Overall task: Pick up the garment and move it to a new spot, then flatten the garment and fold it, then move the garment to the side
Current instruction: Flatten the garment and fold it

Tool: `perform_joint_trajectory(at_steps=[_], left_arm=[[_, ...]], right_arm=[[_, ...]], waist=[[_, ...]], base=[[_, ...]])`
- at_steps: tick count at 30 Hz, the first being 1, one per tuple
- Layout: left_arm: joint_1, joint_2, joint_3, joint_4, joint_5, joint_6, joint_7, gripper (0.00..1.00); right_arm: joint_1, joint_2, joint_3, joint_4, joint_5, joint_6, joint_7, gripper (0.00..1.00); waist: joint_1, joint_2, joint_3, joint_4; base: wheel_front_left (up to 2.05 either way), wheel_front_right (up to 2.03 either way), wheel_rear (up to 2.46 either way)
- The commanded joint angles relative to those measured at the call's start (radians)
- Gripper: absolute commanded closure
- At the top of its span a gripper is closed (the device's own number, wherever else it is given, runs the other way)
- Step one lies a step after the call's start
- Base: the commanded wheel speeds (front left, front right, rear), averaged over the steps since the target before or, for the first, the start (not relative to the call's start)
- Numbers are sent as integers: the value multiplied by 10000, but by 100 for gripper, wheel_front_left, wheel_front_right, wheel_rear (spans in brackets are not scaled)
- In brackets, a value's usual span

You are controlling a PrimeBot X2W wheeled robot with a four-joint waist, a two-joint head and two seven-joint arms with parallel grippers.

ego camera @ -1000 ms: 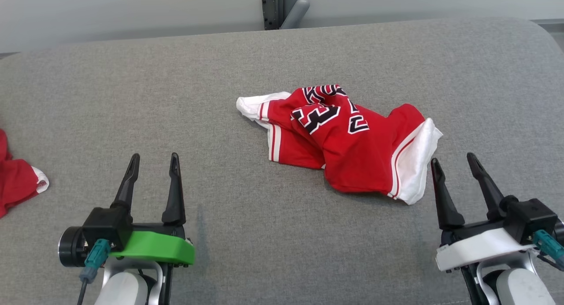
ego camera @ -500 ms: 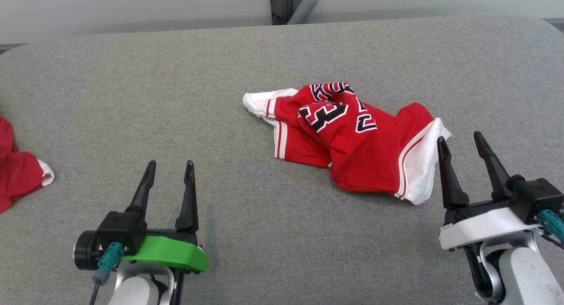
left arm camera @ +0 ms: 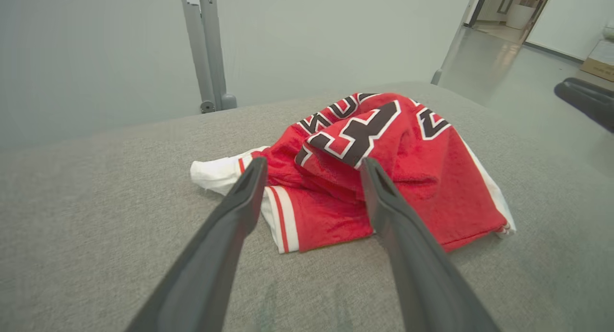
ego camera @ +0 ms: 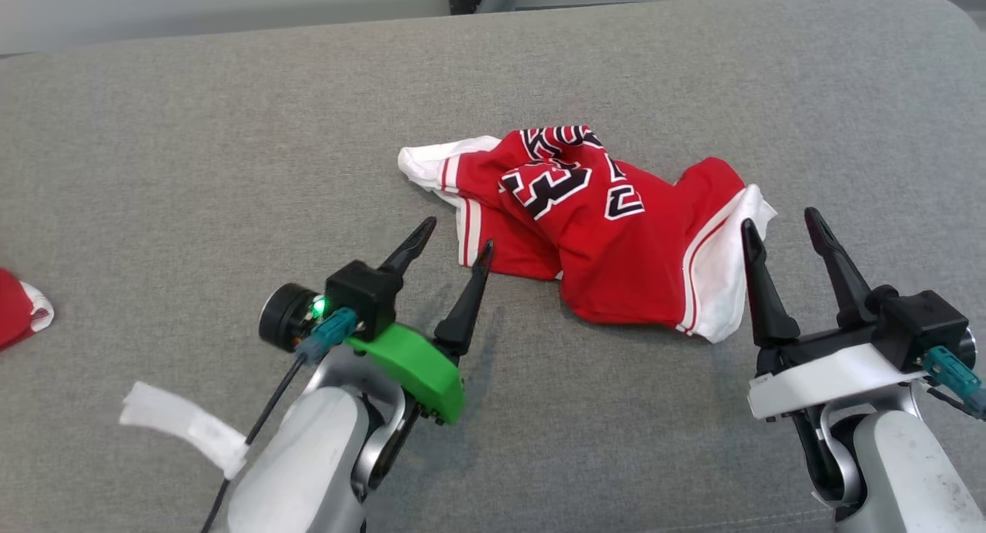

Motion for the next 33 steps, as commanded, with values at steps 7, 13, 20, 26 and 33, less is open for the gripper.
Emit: perform_joint_trajectory(at_steps=[7,13,20,26,33], left_arm=[[-1816,-57,-495,1971,470,-351,326,0],[-2755,-89,-616,3431,461,-508,43,0],[-3237,-38,-851,4125,223,-672,-392,100],[-3424,360,-997,3584,559,-389,-318,100],[-2900,1612,-1010,245,1151,464,1229,100]], right_arm=[[-566,85,478,295,199,-7,-239,0],[-738,132,620,605,364,-7,-416,0],[-784,203,611,799,412,-7,-530,0],[-673,238,446,912,404,-7,-576,0],[-453,282,155,948,337,-7,-603,0]], waist=[[0,-1,764,-1048],[0,-1,1009,-1425],[0,-1,1052,-1477],[0,-1,916,-1220],[0,-1,708,-662]], base=[[0,0,0],[0,0,0],[0,0,0],[0,0,0],[0,0,0]])
